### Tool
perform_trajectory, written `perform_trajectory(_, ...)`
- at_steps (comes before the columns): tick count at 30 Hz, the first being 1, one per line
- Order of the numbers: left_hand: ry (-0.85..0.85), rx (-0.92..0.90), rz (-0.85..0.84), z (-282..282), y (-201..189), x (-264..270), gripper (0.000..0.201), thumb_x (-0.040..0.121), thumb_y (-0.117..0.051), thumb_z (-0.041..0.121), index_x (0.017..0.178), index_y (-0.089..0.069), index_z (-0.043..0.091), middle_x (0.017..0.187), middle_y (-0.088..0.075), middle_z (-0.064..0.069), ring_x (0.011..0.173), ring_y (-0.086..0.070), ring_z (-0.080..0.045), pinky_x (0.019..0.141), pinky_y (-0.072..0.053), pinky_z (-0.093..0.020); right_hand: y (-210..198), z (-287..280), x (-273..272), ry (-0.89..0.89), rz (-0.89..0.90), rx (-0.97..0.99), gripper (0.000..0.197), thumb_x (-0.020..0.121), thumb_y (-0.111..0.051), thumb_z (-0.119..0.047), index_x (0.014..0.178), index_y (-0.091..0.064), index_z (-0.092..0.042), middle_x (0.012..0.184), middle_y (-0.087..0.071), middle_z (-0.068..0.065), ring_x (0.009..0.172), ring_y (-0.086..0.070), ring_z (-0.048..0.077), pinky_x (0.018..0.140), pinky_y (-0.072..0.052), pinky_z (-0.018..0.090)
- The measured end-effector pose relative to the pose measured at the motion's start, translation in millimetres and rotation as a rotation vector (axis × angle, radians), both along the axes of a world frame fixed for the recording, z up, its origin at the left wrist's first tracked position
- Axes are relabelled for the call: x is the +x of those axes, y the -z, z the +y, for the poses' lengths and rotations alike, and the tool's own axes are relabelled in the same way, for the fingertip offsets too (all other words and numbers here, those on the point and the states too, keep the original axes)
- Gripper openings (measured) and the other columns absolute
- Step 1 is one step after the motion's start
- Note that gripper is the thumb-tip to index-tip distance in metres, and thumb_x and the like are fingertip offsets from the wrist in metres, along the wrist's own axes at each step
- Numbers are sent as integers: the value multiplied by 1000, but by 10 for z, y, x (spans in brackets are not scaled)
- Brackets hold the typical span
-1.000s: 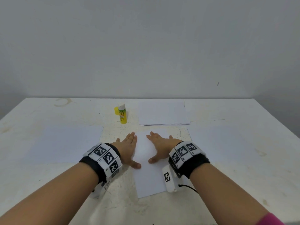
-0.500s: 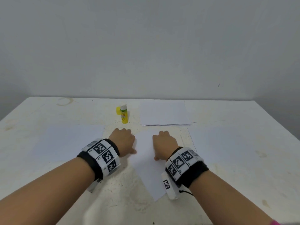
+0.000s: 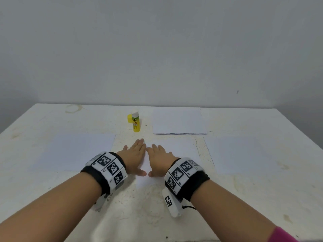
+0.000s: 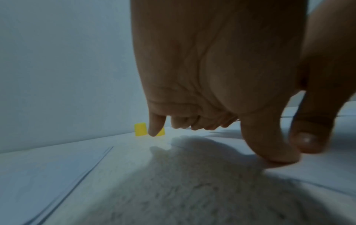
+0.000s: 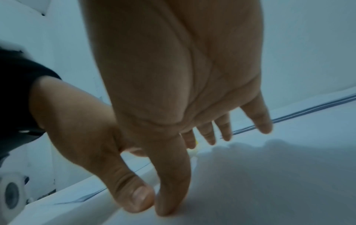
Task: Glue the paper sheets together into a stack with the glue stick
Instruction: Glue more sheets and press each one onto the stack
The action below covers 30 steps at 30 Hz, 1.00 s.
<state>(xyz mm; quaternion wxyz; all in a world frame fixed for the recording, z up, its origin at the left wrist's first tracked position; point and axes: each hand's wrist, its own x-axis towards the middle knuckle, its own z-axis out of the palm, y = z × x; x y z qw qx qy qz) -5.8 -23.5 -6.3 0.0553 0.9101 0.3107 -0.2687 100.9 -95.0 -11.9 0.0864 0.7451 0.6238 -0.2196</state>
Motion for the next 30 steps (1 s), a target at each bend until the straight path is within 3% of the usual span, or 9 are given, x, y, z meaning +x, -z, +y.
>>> perform_trajectory(2,-22,-63,50,40,23,-9,103,92,-47,57,148,17,-1,156,24,-16,147,15,-26,120,-7,-46,-9,63,33,-74,47,-58,96,89,-65,-29,153,5,-15,161,9,2,148,5,21,117,-11,52)
perform_trajectory(8,-44,-123,47,73,48,-23,104,92,-47,58,147,19,0,156,26,-16,147,15,-25,120,-7,-42,-17,34,421,-117,39,-131,98,88,-60,-49,153,8,-20,160,14,-7,147,5,11,117,2,52)
perform_trajectory(17,-7,-105,51,91,31,-67,109,88,-47,64,148,18,1,157,24,-14,147,12,-23,120,-8,-46,-93,-252,1106,122,-34,-168,101,87,-55,-58,153,11,-18,160,15,-5,148,-1,13,118,-4,49)
perform_trajectory(19,7,-80,50,114,-1,-66,113,80,-44,73,152,5,2,160,10,-14,148,-2,-24,118,-13,-47,-122,-243,1071,148,-29,-127,104,84,-63,-54,153,3,-11,161,1,1,146,-15,19,118,-13,45)
perform_trajectory(20,8,-49,33,129,-33,-60,113,73,-36,81,151,-12,3,159,-9,-14,145,-20,-26,116,-21,-46,-132,-228,1039,176,-31,-92,103,82,-67,-52,152,-6,-7,159,-13,6,142,-24,23,115,-22,43)
perform_trajectory(22,-1,70,-42,135,-100,-33,102,69,-22,85,126,-50,5,133,-50,-11,115,-53,-25,99,-42,-40,-147,-214,960,218,-85,-27,92,78,-73,-49,144,-24,-6,147,-31,13,134,-31,29,106,-35,42)
perform_trajectory(24,23,180,-100,98,-123,10,73,88,-30,71,111,-56,7,117,-55,-7,101,-55,-22,82,-42,-31,-163,-219,862,213,-157,-22,82,80,-72,-46,141,-32,-9,142,-30,14,134,-26,31,103,-37,43)
perform_trajectory(27,77,91,-244,10,-15,82,44,98,-46,40,132,-44,11,138,-42,-4,118,-47,-22,92,-42,-33,-161,-203,720,230,-149,-53,57,89,-63,-29,136,-38,-8,138,-32,15,131,-28,31,102,-38,41)
perform_trajectory(30,103,46,-273,-68,0,142,36,98,-48,31,129,-47,14,128,-51,-3,114,-49,-21,88,-41,-31,-142,-166,619,292,-84,-26,44,94,-47,-21,136,-38,-9,138,-33,16,129,-30,33,102,-36,41)
